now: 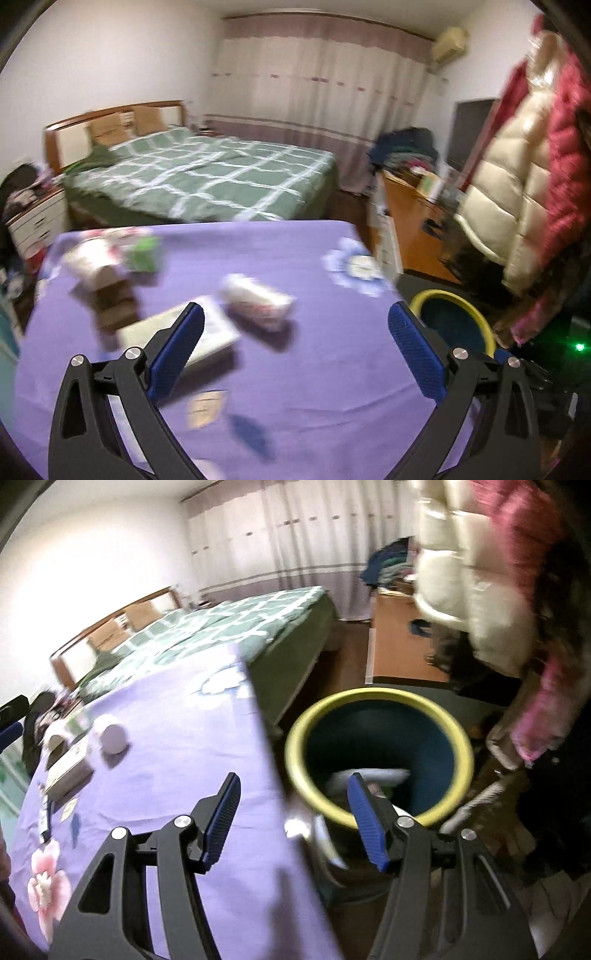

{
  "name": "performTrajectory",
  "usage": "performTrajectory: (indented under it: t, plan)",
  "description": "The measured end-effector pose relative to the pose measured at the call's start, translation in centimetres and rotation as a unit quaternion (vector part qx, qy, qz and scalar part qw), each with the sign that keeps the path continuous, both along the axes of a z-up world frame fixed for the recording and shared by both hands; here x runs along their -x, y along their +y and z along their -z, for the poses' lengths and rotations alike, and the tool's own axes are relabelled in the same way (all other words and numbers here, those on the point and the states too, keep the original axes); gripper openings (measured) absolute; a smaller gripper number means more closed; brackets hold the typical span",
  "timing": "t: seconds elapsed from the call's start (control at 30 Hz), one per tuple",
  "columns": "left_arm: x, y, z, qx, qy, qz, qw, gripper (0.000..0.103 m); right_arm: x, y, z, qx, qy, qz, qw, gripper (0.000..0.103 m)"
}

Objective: Collect trash
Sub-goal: 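Grasp the white-and-blue snack wrapper with the right gripper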

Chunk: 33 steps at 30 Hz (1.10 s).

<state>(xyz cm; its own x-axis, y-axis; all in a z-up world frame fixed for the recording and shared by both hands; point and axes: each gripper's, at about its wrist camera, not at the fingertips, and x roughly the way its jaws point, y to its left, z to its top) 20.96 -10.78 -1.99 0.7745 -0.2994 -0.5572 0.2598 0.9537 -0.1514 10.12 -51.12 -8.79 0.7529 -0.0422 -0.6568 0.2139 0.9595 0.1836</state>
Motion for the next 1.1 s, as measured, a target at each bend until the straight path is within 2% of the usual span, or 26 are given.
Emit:
performTrajectory:
  t: [0.23, 0.43, 0.57, 0.8, 0.97, 1.1]
  plan:
    - [0.4, 11.1, 0.8, 0.017, -0.004, -0.107, 0.9941, 0.098, -3.1, 8.1, -0.3, 0.002, 0.005, -0.082, 0.997, 0.058]
    - [1.5, 17.7, 0.8, 0.020, -0.011, -0.160, 0.9868, 0.098, -4.9, 16.5, -0.4, 0.004, 0.011, -0.172, 0.985, 0.058]
    - [2.2, 20.1, 1.0, 0.023, -0.013, -0.178, 0.9837, 0.098, -5.5, 22.3, -0.4, 0.005, 0.019, -0.235, 0.972, 0.058]
    - [3.7, 23.4, 1.7, 0.041, -0.010, -0.201, 0.9787, 0.098, -5.5, 30.1, -0.7, 0.017, 0.023, -0.312, 0.950, 0.058]
    - [4.6, 24.4, 1.8, 0.046, -0.010, -0.207, 0.9772, 0.098, -6.0, 33.7, -0.2, 0.030, 0.035, -0.338, 0.940, 0.058]
    - [4.9, 24.5, 2.0, 0.047, -0.007, -0.208, 0.9771, 0.098, -7.1, 35.5, 0.7, 0.049, 0.049, -0.343, 0.937, 0.058]
